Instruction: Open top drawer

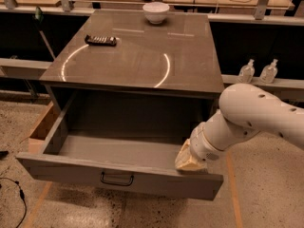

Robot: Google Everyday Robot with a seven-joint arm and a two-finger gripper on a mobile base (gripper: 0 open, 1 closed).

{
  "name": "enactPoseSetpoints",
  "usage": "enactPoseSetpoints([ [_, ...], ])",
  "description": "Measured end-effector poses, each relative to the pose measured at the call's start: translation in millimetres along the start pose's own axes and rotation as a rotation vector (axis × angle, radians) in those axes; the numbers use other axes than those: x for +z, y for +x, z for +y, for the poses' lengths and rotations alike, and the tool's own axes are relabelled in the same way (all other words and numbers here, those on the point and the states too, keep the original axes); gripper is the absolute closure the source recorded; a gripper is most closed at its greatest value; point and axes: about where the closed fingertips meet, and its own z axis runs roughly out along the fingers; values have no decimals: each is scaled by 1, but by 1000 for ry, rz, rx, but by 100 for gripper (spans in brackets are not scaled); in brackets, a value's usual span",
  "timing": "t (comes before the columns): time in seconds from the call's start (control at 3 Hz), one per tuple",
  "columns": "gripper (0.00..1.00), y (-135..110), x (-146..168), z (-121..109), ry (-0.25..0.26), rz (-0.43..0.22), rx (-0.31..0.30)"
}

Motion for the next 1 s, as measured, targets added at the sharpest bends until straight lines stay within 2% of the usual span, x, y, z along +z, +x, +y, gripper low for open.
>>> enactPoseSetpoints([
  [0.67,100,-2,-6,47,-60,-3,60],
  [1.0,100,-6,-13,50,-48,-9,72],
])
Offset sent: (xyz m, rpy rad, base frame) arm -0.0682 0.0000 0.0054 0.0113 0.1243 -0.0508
